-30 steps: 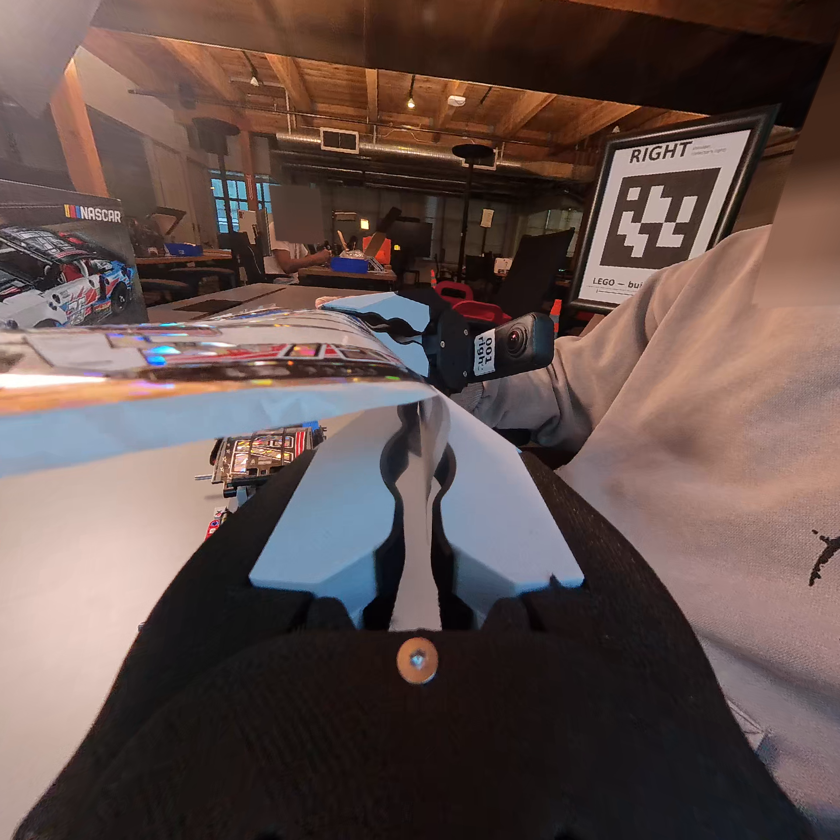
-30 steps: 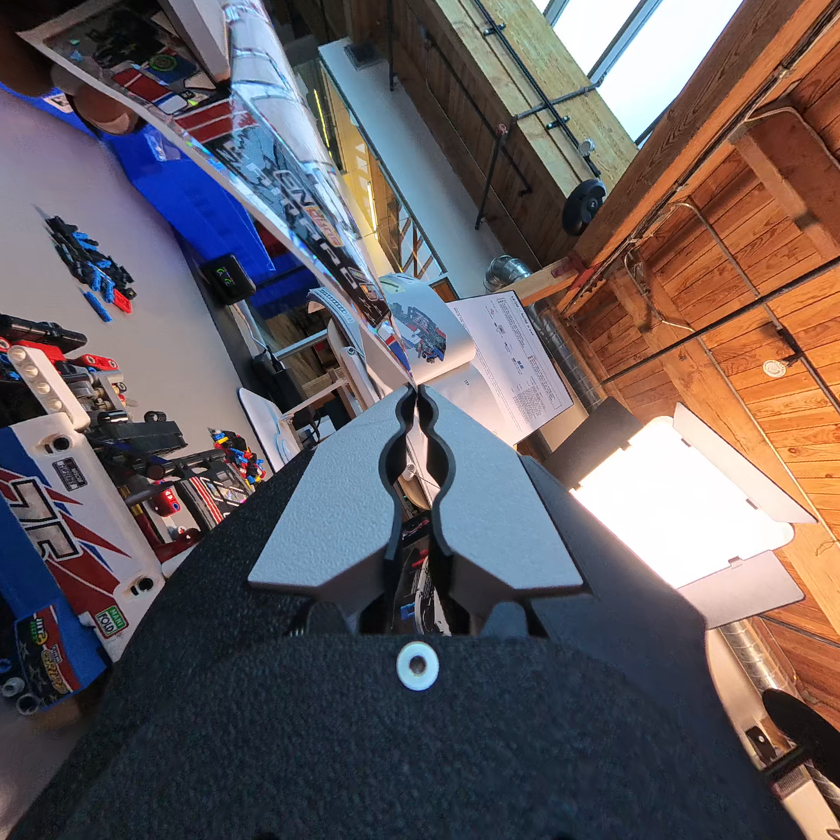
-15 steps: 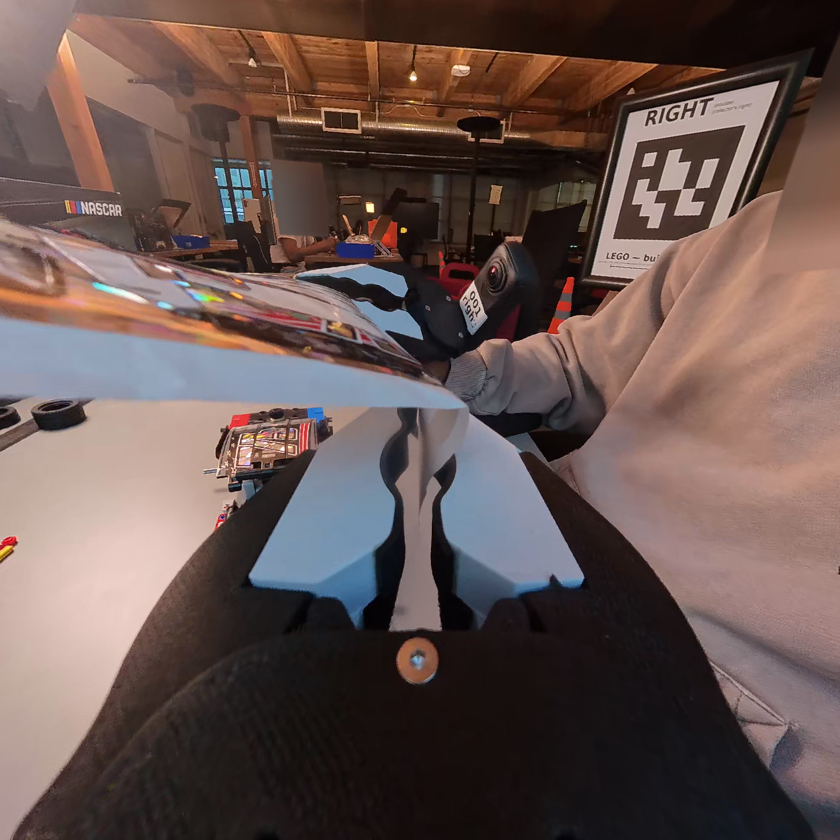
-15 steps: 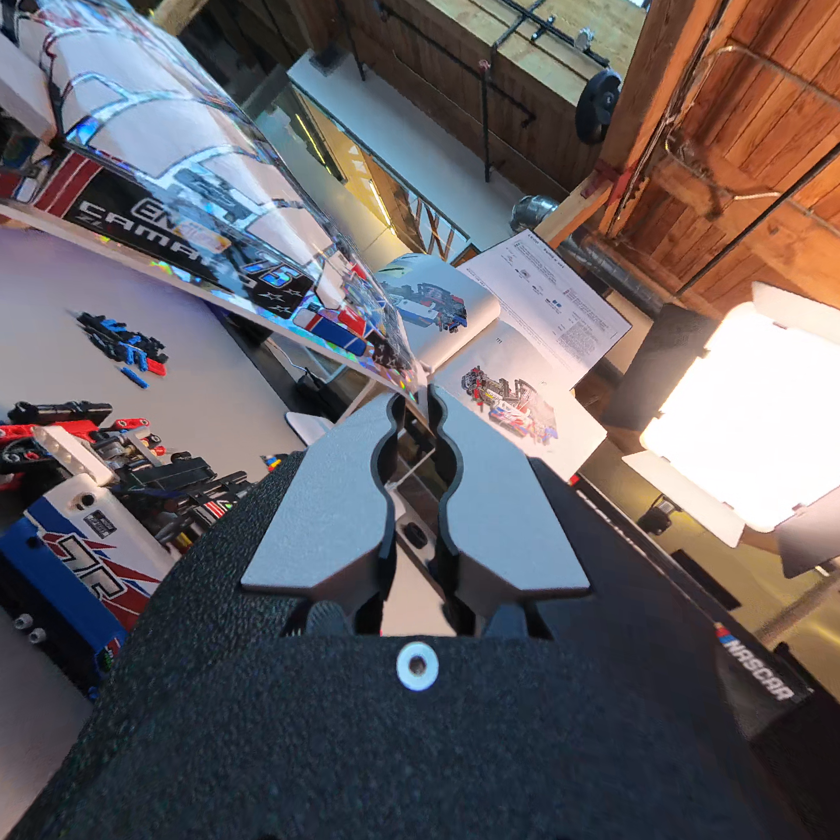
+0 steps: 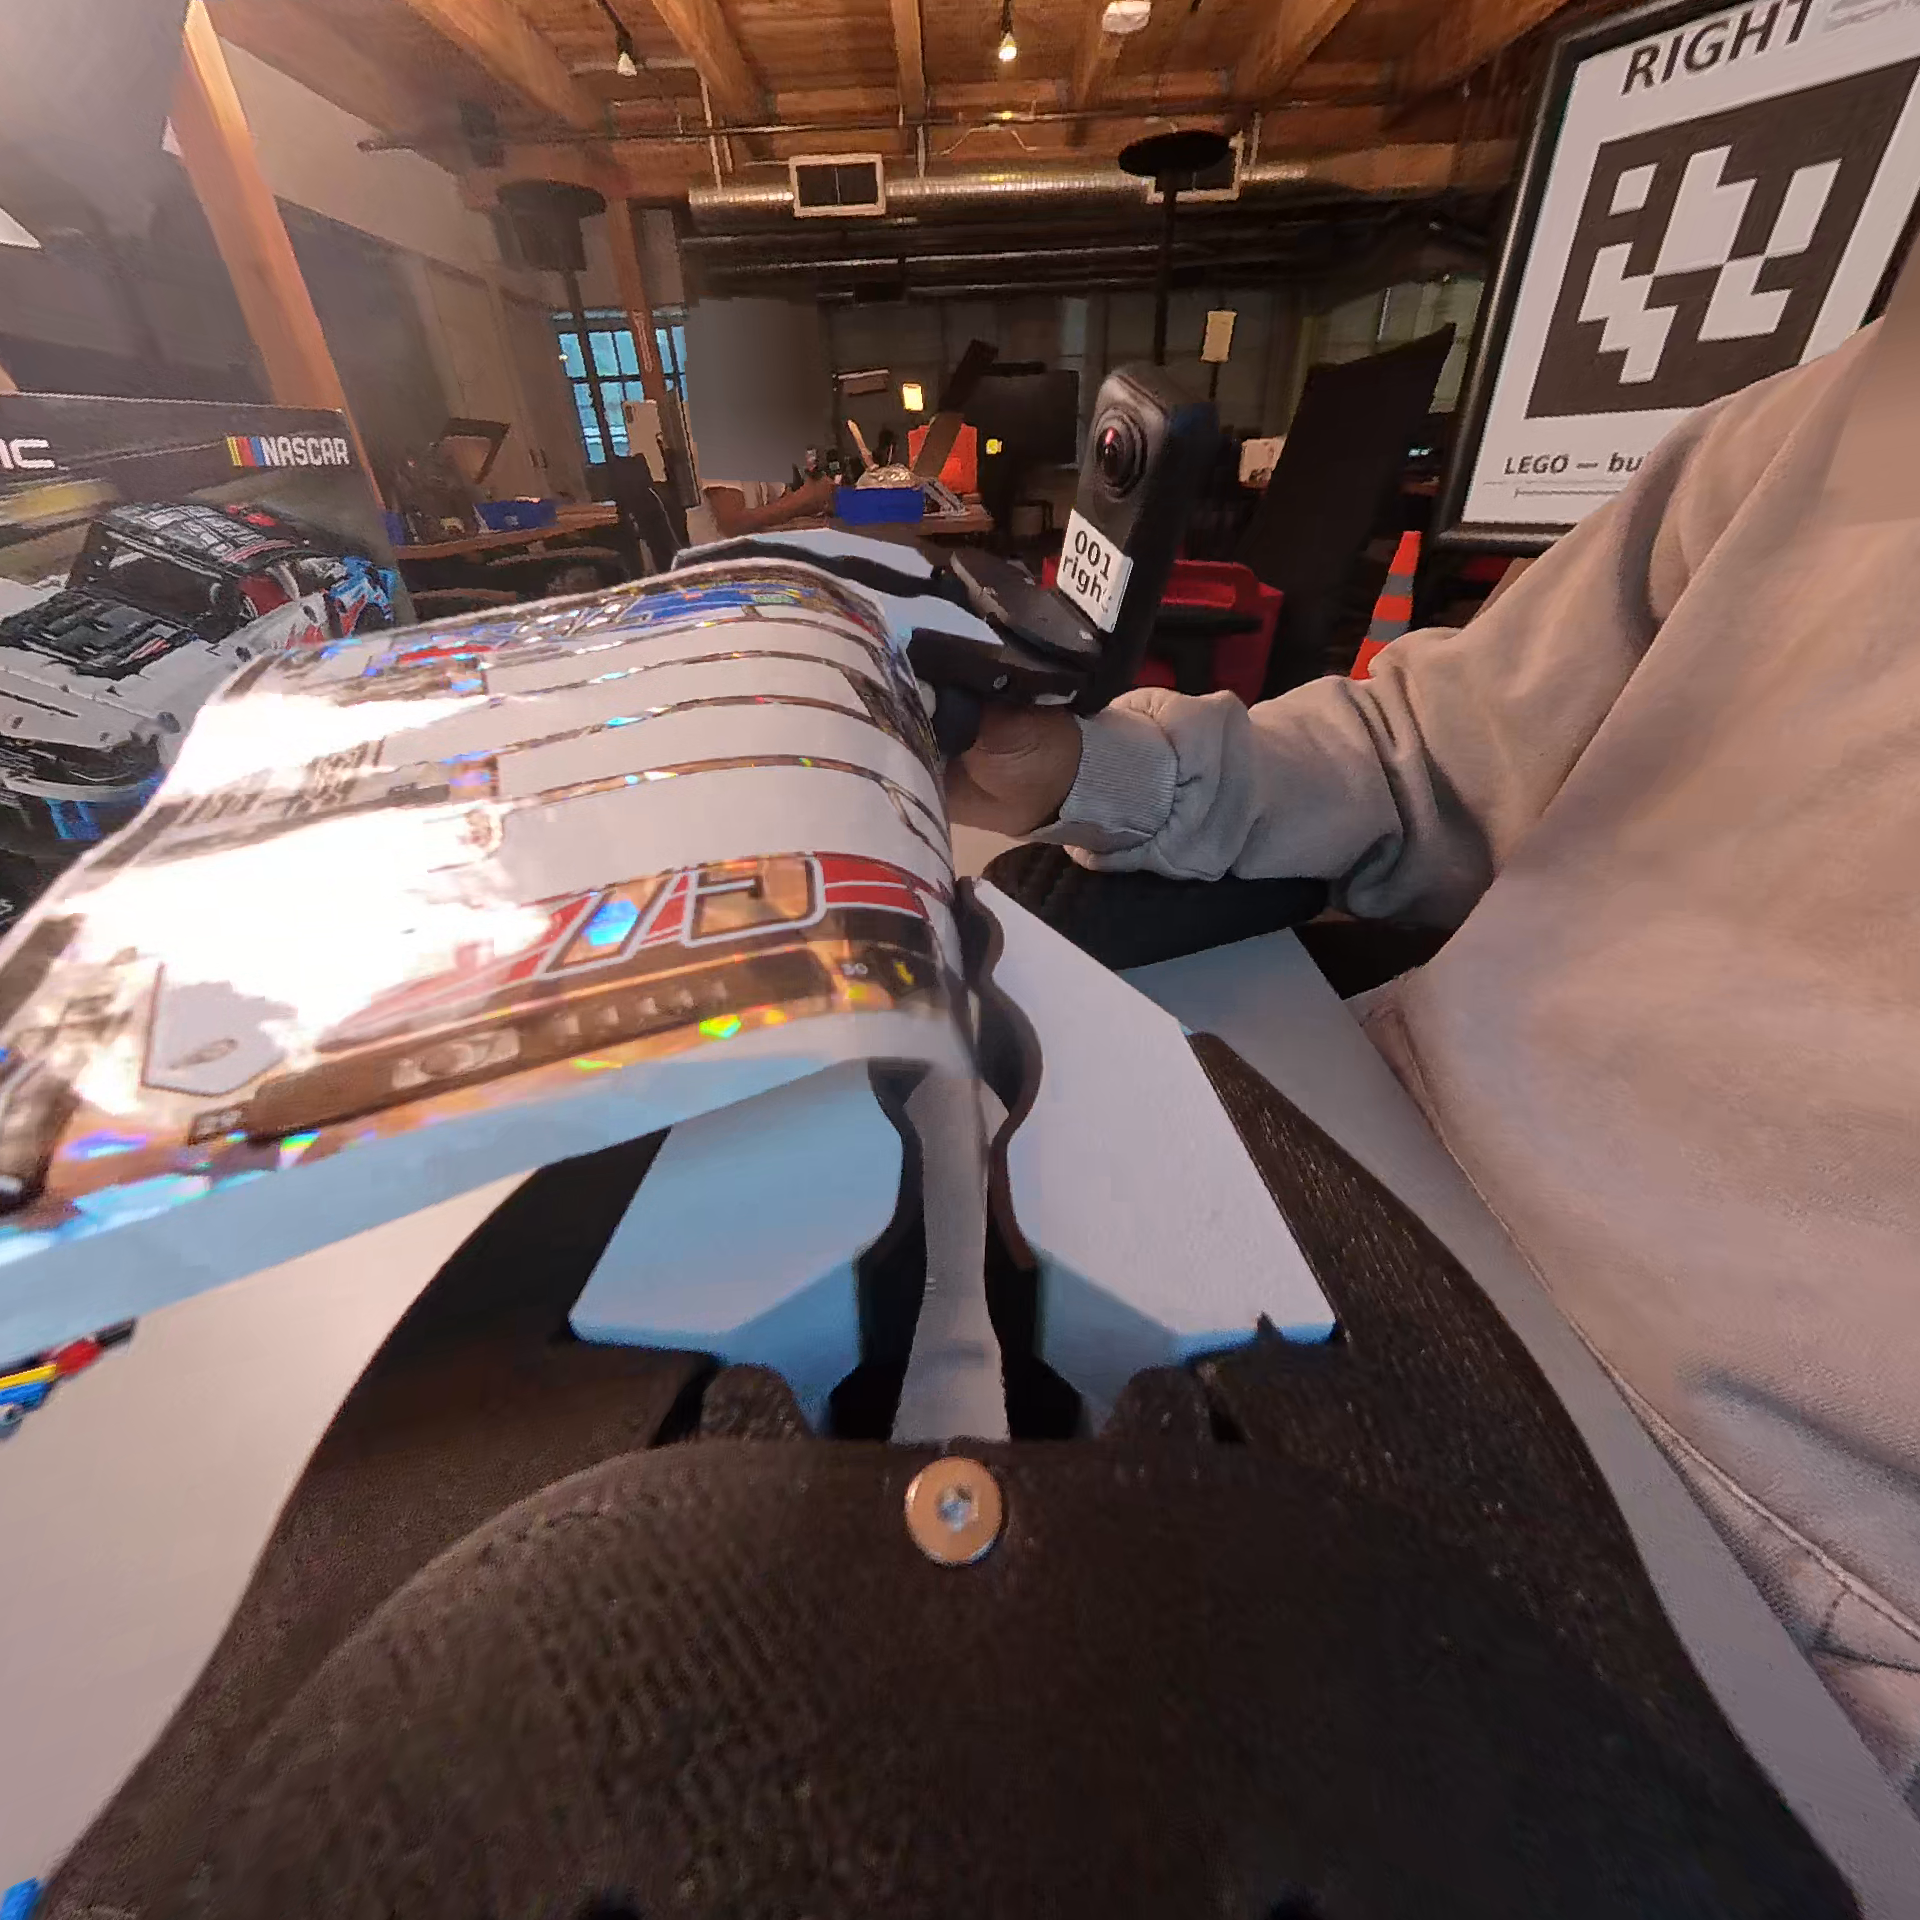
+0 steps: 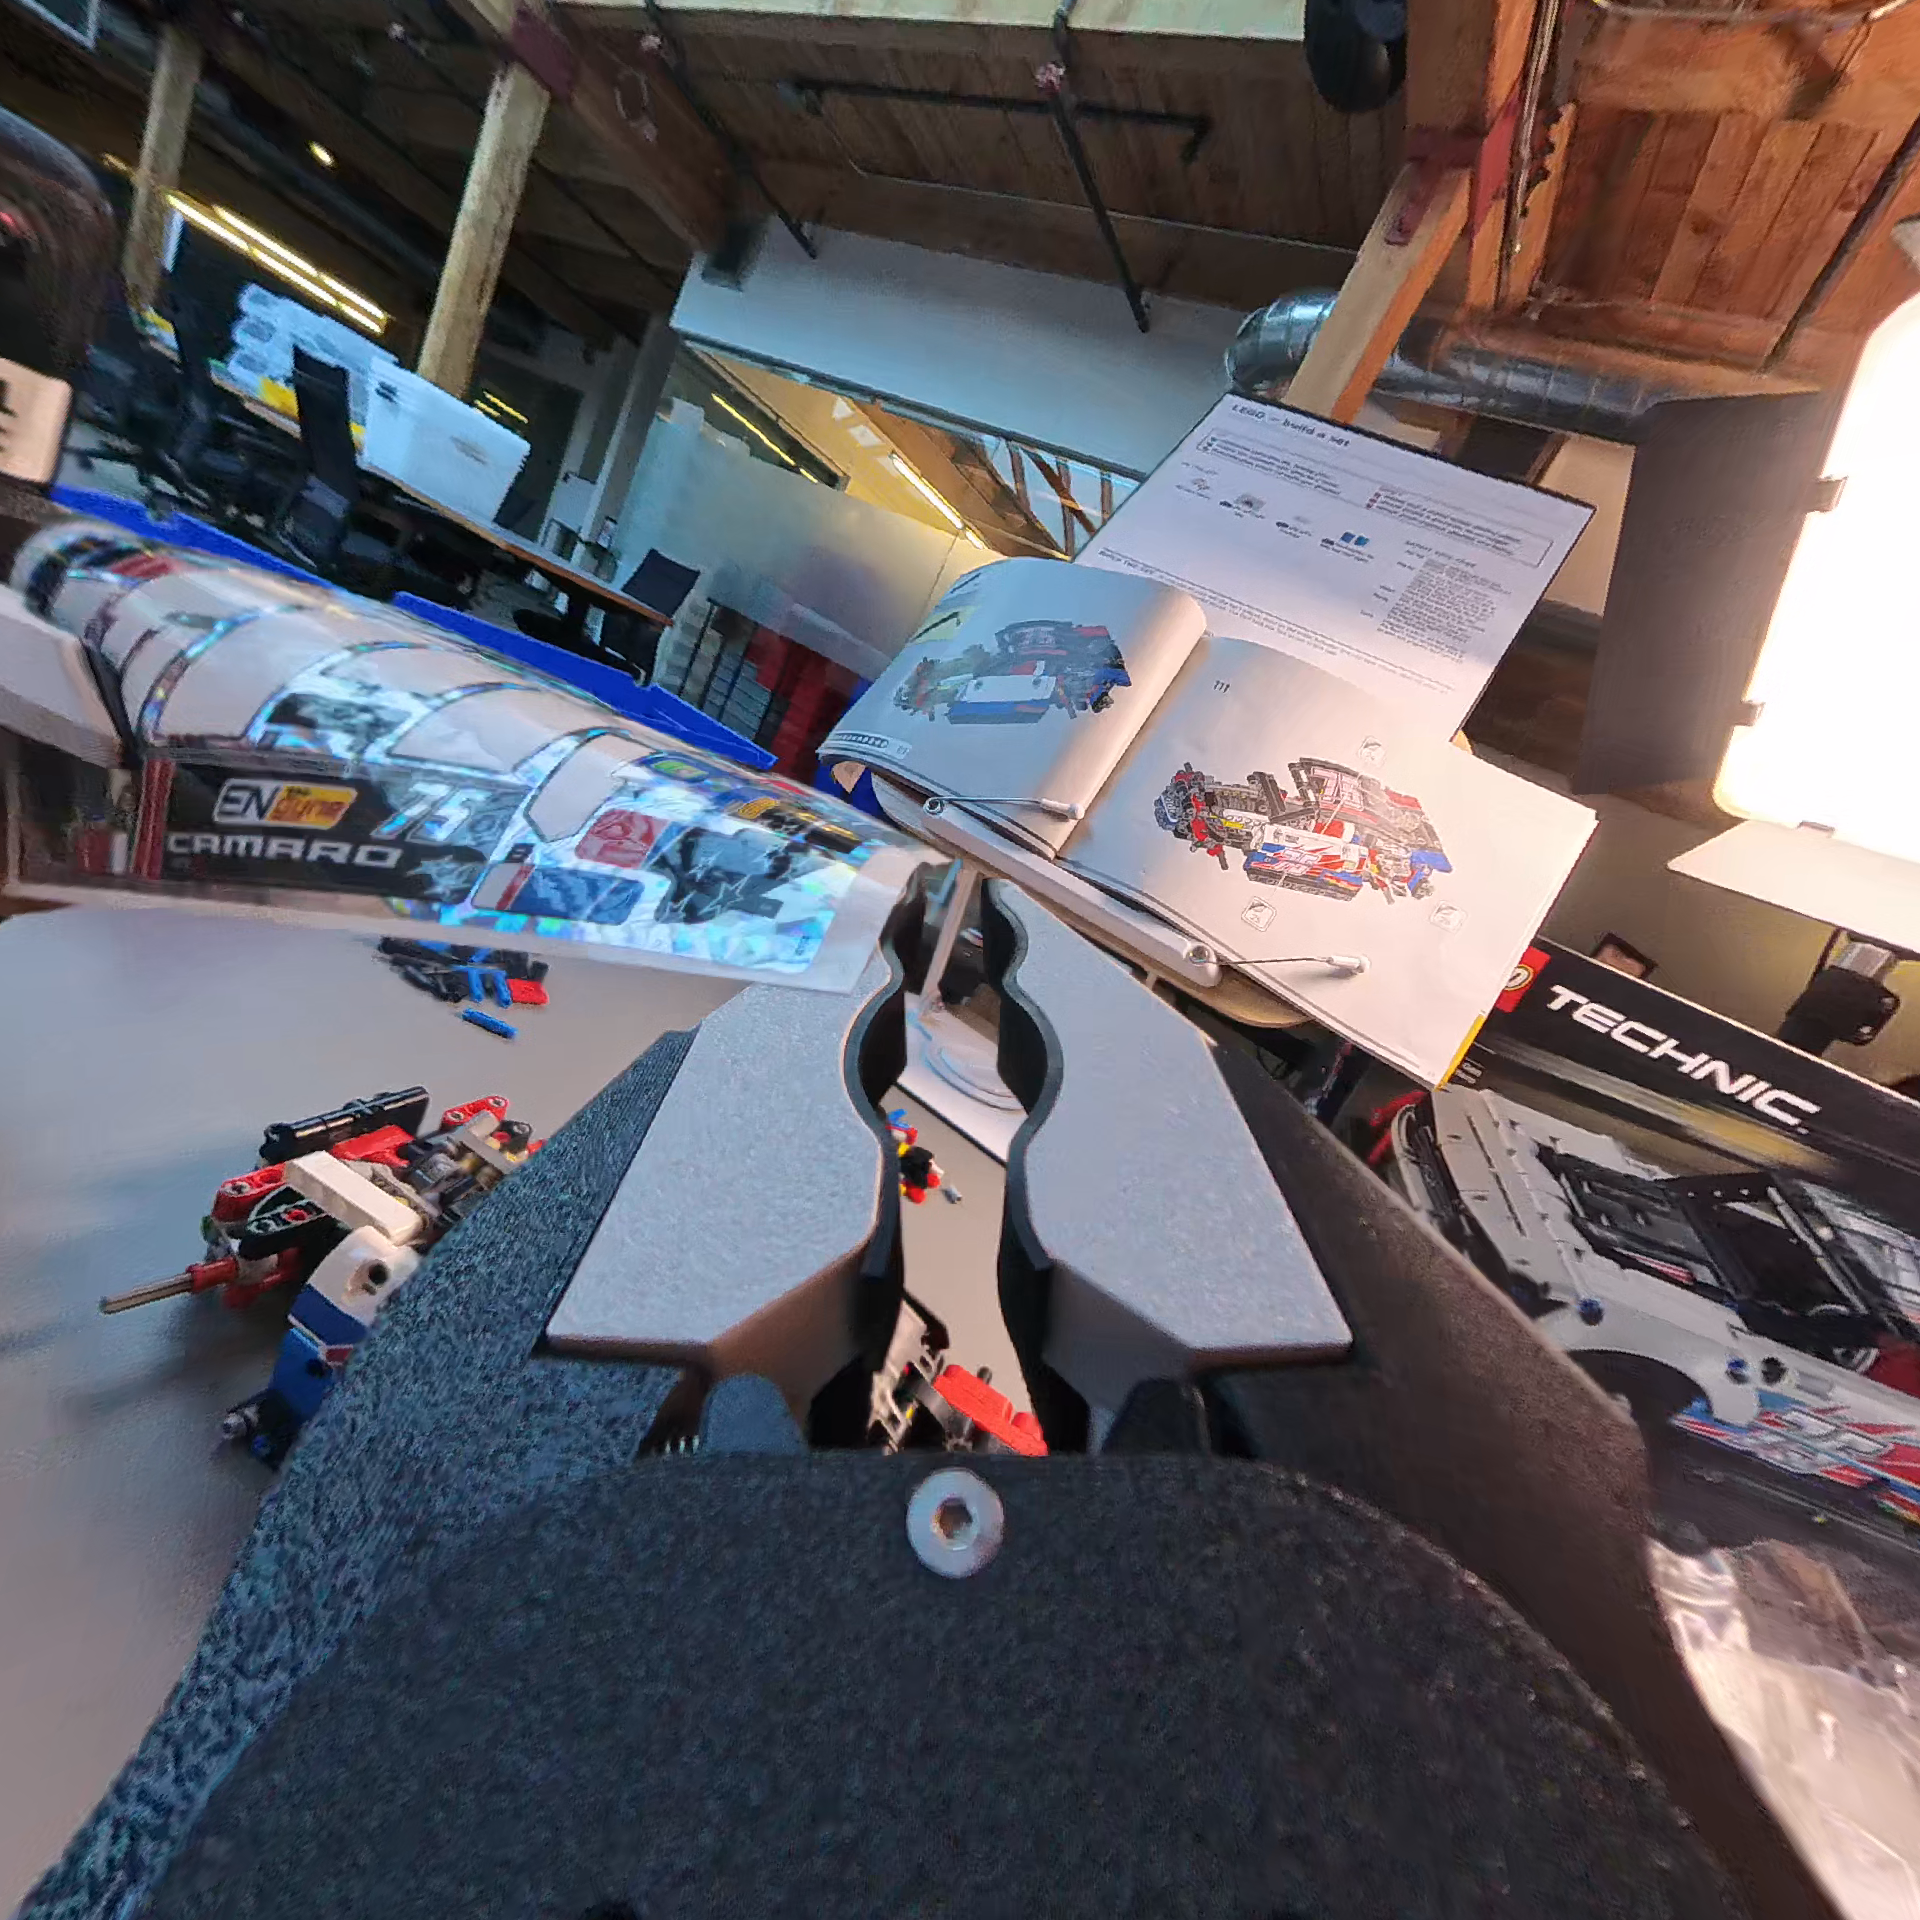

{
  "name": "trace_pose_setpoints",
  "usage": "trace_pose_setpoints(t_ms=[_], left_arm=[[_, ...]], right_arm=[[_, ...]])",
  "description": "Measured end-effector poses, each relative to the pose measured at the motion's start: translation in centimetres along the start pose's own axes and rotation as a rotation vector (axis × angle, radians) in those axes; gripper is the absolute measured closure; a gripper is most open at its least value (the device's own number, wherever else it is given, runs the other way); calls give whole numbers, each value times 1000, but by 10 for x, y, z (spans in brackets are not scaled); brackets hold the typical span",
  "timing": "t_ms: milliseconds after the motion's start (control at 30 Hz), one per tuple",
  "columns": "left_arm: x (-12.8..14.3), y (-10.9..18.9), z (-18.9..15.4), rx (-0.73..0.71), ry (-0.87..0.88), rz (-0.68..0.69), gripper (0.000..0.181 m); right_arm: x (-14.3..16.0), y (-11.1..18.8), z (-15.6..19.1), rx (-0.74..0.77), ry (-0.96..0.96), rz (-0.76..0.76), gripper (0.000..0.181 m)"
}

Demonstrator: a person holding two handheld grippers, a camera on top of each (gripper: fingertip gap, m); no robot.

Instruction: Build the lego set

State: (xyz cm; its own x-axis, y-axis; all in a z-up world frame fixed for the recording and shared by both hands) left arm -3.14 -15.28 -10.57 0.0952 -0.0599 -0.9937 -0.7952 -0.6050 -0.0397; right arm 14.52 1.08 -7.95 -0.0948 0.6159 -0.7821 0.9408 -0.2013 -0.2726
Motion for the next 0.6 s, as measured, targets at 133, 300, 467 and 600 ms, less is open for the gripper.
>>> trace_pose_setpoints(t_ms=[133, 300, 467, 600], left_arm=[[3, -6, -3, -35, -59, 29, 181], [0, -6, -3, -89, -103, 8, 181], [-3, -5, -2, -125, -121, -20, 181], [-3, -8, -4, -134, -136, -33, 181]], right_arm=[[4, 0, -5, -34, -115, -5, 175], [5, -1, -1, -194, -295, -46, 175], [1, -1, 24, -503, -418, -74, 171], [-9, 1, 45, -650, -446, -100, 166]])
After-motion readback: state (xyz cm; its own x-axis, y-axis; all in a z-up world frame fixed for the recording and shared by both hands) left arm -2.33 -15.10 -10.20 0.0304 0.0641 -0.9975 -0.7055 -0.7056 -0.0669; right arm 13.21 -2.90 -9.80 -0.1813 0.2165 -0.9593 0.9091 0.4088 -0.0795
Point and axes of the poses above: each gripper's, where its closed fingertips meet, y back along the fingers, x out of its underside, z = x × y across the jaws, the point moved 8 cm from there along y, back along the fingers, and after that the axes turned 8 degrees about y, right-handed, at the moved point
